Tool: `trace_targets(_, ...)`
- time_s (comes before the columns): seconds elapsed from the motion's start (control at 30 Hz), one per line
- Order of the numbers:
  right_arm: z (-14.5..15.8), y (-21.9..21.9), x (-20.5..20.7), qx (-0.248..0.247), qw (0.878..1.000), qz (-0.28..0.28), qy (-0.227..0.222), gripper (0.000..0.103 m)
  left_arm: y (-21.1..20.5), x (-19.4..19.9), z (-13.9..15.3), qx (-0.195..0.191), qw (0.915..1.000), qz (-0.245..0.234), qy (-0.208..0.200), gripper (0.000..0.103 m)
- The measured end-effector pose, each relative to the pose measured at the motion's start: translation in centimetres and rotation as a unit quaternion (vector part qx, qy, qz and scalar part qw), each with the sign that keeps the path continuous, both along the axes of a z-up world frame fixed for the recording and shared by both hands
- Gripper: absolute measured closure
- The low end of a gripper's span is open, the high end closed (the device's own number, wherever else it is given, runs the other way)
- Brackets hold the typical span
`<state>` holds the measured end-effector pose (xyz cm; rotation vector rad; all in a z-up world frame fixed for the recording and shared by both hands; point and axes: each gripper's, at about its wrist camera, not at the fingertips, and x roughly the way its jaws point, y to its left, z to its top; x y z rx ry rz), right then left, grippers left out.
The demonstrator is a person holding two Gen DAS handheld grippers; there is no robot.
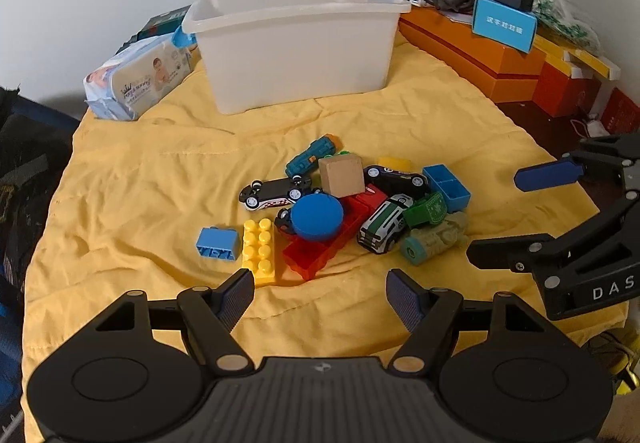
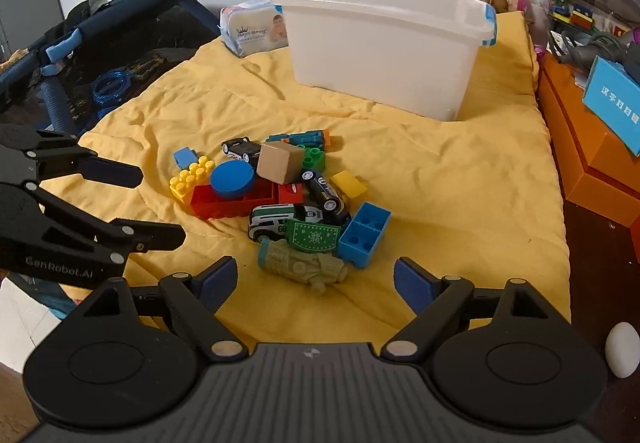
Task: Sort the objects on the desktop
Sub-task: 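Move both open tools back over the toy pile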
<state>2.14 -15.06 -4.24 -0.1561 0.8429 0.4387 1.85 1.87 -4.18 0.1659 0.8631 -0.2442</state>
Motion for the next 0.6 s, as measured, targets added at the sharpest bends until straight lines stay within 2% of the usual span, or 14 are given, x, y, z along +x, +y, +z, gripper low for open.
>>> trace_targets(0.07, 0.0, 0.1, 0.1, 0.000, 1.000, 0.000, 0.004, 0.010, 0.0, 0.1, 0.0, 0.003, 1.0000, 0.000, -0.003, 0.027)
trace_targets(0.2, -0.1, 0.4, 0.1, -0.007, 1.000, -0.004, 0.004, 0.010, 0.5, 0.4, -0.2, 0.001, 1.0000, 0.000, 0.002, 0.027)
trace_targets(0.3, -0.1, 0.6, 0.0, -0.014, 1.000, -0.003, 0.000, 0.011, 0.7, 0.6, -0.5, 0.014, 0.9999, 0.000, 0.007, 0.027)
trace_targets(0.47, 0.0, 1.2, 0.0, -0.036, 0.999, 0.010, -0.001, 0.027, 0.9, 0.8, -0.9, 0.005, 0.9997, -0.017, 0.018, 0.027)
trace_targets(0.53, 0.1, 1.8, 0.0, -0.039, 0.999, 0.025, -0.002, 0.044, 1.2, 0.9, -1.1, -0.010, 0.9994, -0.019, 0.026, 0.027)
trace_targets(0.6, 0.0, 2.6, 0.2, -0.046, 0.998, 0.045, 0.005, 0.050, 1.5, 1.1, -1.3, -0.019, 0.9991, -0.020, 0.032, 0.027)
